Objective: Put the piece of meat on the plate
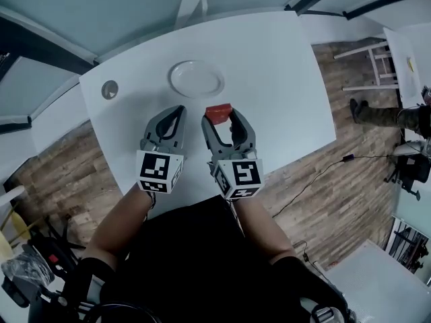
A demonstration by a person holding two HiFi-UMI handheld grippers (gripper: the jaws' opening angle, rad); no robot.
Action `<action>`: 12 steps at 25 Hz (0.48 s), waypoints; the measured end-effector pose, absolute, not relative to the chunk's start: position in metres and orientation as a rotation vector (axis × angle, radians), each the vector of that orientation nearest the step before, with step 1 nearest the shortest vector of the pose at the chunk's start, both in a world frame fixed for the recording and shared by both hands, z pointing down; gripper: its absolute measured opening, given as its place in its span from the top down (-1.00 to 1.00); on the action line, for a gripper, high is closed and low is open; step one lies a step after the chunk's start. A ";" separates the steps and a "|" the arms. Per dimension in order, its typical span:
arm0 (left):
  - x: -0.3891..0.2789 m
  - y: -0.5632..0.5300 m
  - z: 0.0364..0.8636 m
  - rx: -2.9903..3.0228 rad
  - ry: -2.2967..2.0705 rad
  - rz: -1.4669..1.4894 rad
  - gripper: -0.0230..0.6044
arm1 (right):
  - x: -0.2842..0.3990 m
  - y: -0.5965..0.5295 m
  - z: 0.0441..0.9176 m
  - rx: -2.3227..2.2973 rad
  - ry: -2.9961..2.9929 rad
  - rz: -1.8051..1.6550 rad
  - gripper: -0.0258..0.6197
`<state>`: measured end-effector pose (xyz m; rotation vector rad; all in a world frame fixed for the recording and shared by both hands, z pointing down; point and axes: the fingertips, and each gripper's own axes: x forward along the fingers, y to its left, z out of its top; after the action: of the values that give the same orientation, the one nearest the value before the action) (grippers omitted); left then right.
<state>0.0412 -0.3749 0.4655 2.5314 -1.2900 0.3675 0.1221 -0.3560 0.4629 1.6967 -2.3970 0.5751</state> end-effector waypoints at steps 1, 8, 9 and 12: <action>0.043 -0.378 0.469 2.524 -1.293 0.374 0.92 | 0.122 -0.360 0.466 1.685 -2.396 0.584 0.06; 0.048 -0.404 0.488 2.481 -1.312 0.395 0.92 | 0.116 -0.387 0.489 1.611 -2.394 0.637 0.06; 0.048 -0.407 0.492 2.474 -1.314 0.401 0.92 | 0.116 -0.389 0.493 1.603 -2.391 0.644 0.07; 0.049 -0.413 0.502 2.453 -1.321 0.418 0.92 | 0.116 -0.397 0.503 1.586 -2.383 0.665 0.06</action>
<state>0.0491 -0.4128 0.5016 2.4529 -1.3206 0.4176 0.1164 -0.3973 0.5031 1.5861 -2.3829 0.6651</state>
